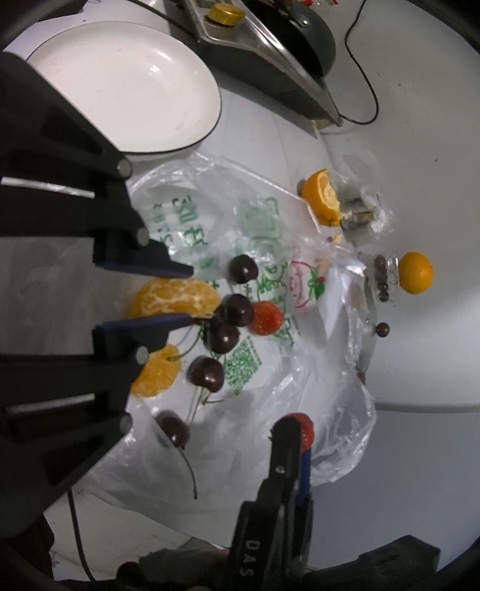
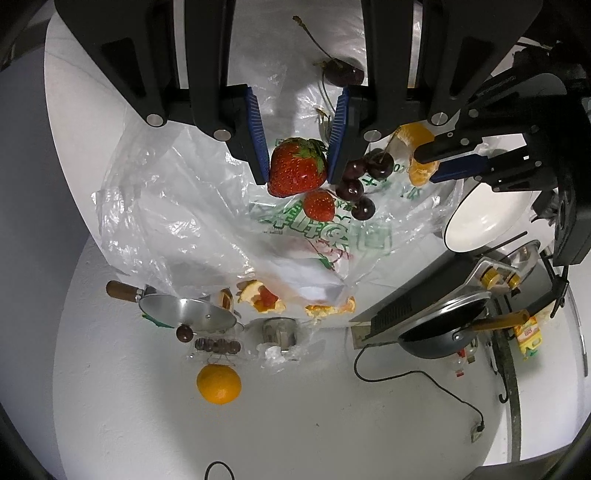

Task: Organize fruits
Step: 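Carry both fruits to the white plate and open the left tool to release the segment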

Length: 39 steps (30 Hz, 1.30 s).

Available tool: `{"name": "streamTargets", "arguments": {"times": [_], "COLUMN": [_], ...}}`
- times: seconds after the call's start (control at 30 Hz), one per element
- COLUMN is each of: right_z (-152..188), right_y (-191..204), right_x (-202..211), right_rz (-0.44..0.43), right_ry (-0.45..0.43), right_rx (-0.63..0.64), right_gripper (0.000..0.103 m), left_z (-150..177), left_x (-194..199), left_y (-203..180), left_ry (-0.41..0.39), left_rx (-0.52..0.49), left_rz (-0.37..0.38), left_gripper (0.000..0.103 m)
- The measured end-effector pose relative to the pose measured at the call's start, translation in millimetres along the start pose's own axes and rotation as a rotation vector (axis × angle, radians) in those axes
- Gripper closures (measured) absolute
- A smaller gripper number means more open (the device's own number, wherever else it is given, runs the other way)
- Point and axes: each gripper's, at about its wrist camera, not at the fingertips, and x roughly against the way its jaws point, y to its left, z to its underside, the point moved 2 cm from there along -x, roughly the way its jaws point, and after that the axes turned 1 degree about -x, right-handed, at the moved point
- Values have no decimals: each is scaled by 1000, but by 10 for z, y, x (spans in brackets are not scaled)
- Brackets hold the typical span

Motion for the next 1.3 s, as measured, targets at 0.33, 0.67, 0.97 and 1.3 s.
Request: {"name": "streamTargets", "arguments": {"times": [0.33, 0.67, 0.97, 1.3], "right_z": [-129, -225, -292, -325], "right_y": [165, 514, 900, 1488], "right_x": [71, 77, 30, -160], "right_rz": [-8, -42, -77, -141], "right_ry": [-37, -47, -46, -13], "right_rx": [32, 76, 118, 177], "right_gripper": [69, 69, 69, 69], "left_z": [-208, -194, 58, 438], "left_x": [380, 752, 921, 964], "left_y": [76, 449, 918, 1458], "left_ry": [-100, -156, -154, -113], "left_rx": [20, 80, 158, 243], "left_rz": [27, -18, -74, -119], "left_gripper": [84, 84, 83, 83]}}
